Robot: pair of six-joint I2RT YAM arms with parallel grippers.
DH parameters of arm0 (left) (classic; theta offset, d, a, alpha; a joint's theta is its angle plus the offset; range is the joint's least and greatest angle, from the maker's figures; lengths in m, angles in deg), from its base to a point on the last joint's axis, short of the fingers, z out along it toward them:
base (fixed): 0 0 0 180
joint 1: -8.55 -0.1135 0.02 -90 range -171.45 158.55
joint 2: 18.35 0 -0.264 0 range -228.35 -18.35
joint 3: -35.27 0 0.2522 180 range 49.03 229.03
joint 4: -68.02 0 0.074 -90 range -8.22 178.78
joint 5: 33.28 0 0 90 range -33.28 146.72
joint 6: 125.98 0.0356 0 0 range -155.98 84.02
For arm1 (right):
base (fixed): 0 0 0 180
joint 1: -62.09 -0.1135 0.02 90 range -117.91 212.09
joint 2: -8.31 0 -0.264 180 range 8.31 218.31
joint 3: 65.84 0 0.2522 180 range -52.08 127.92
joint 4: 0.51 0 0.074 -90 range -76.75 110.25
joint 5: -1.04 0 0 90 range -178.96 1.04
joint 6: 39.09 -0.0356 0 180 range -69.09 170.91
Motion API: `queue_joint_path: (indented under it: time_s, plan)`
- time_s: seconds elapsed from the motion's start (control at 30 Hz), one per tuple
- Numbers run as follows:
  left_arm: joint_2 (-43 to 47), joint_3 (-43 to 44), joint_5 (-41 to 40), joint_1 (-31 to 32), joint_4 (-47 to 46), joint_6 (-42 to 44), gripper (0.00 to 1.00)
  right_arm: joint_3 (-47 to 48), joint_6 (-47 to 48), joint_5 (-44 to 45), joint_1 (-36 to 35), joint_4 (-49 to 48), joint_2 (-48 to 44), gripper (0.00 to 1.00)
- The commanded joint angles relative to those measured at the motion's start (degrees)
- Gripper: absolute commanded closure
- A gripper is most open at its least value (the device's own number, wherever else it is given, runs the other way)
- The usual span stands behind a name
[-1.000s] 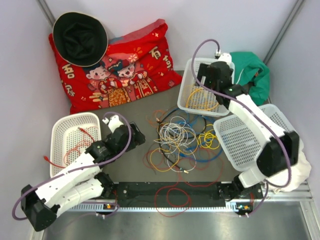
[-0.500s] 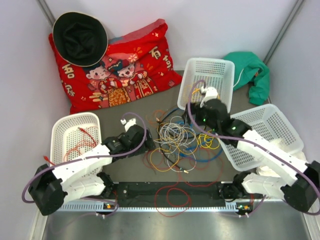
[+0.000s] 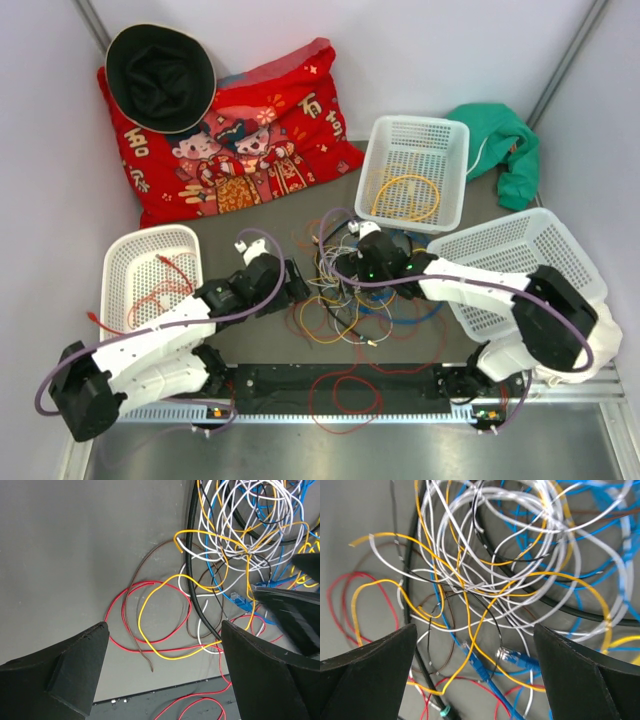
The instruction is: Untangle the cables
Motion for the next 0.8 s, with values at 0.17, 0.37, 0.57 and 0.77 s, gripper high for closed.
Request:
queue_joint_path:
  time_s: [0.17,0.37,0.57,0.77]
  plan:
    - [6.46,-1.89,-2.57,0.45,2.47,-2.50,0.03,3.11,-2.93,3.53,-1.31,-6.08,11.02,0.02]
    - [6.37,-1.98,-3.10,0.45,2.74,-2.50,0.03,5.22,-3.64,3.18,-1.74,-7.12,16.74,0.38]
    - [7.25,-1.36,-3.89,0.45,2.92,-1.11,0.02,7.86,-3.64,2.66,-2.27,-5.64,18.07,1.00]
    - [11.90,2.49,-7.31,0.54,3.53,2.76,0.01,7.42,-1.89,0.54,-3.15,-4.59,0.98,1.00]
